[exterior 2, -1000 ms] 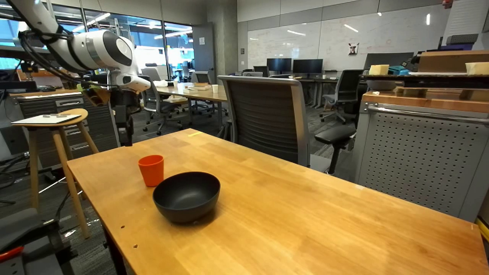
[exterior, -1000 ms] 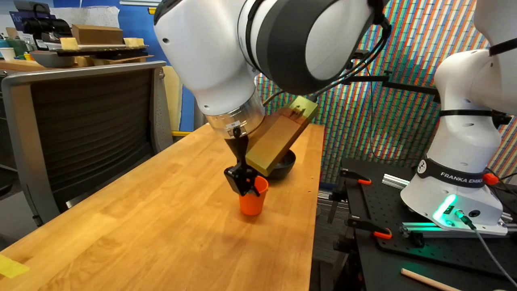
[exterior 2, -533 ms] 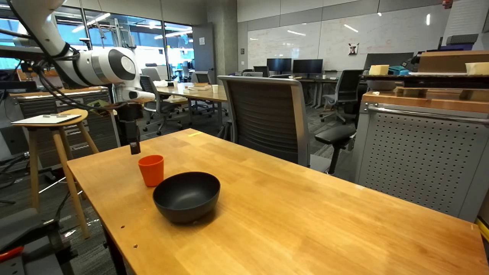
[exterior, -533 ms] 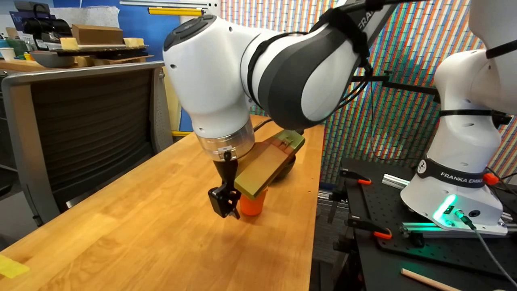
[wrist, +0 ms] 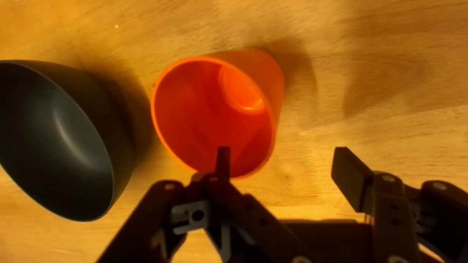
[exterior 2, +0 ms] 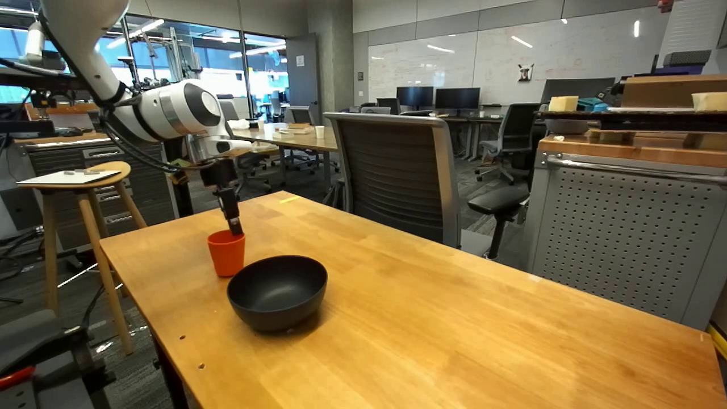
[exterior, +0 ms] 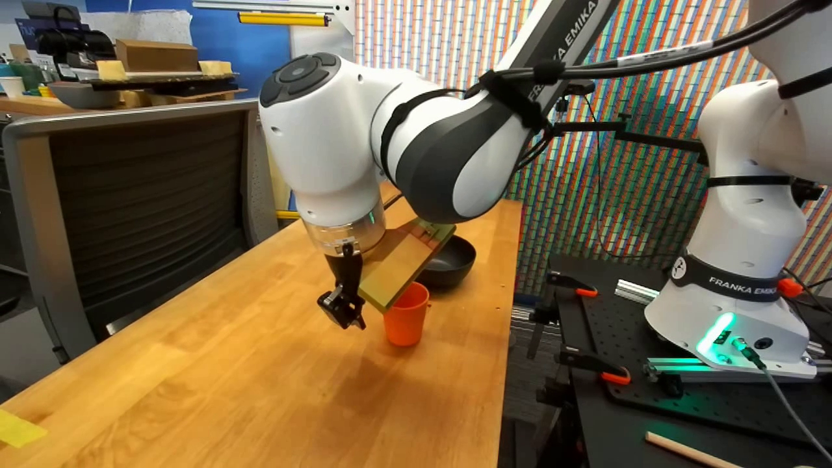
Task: Put the cup in the bowl
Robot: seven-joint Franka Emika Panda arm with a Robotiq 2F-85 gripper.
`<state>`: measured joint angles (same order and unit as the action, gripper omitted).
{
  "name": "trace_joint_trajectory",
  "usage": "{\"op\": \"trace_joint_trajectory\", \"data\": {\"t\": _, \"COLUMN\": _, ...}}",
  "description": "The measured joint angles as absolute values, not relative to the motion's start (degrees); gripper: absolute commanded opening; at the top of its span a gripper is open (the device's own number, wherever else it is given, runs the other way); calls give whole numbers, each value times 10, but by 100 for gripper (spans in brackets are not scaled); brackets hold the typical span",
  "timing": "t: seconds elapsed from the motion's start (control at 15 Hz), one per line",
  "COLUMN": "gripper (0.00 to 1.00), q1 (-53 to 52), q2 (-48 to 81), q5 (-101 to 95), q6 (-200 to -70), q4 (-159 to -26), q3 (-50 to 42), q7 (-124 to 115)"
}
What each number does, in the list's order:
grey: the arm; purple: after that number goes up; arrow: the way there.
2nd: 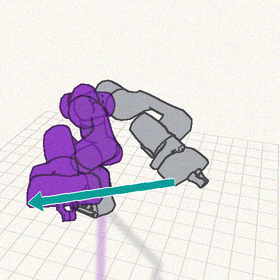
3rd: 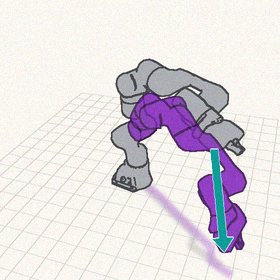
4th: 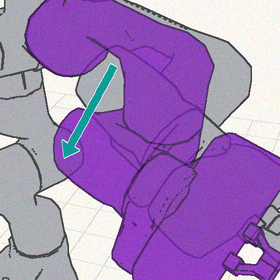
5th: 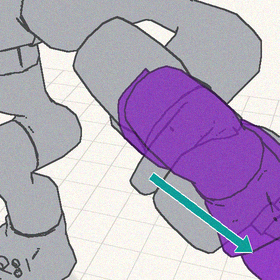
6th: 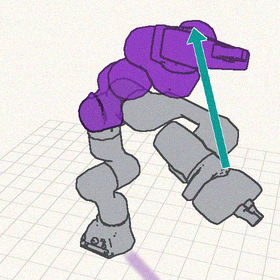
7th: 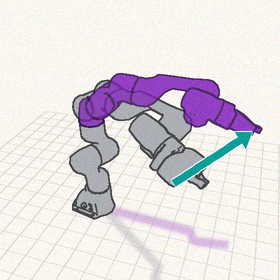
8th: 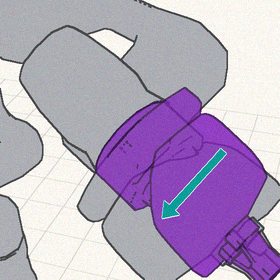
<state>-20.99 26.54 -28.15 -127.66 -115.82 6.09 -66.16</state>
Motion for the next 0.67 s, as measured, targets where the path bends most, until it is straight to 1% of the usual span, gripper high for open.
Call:
{"op": "trace_joint_trajectory", "data": {"t": 0.2, "gripper": 18, "q1": -210, "q2": 273, "q5": -278, "q6": -1275, "q4": -1159, "q3": 52, "q7": -661}}
{"op": "trace_joint_trajectory", "data": {"t": 0.27, "gripper": 12, "q1": -209, "q2": 275, "q5": -274, "q6": -1274, "q4": -1160, "q3": 51, "q7": -661}}
{"op": "trace_joint_trajectory", "data": {"t": 0.53, "gripper": 4, "q1": -208, "q2": 277, "q5": -239, "q6": -1250, "q4": -1161, "q3": 50, "q7": -661}}
{"op": "trace_joint_trajectory", "data": {"t": 0.6, "gripper": 8, "q1": -208, "q2": 276, "q5": -233, "q6": -1242, "q4": -1160, "q3": 50, "q7": -661}}
{"op": "trace_joint_trajectory", "data": {"t": 0.67, "gripper": 8, "q1": -208, "q2": 273, "q5": -232, "q6": -1235, "q4": -1158, "q3": 49, "q7": -661}}
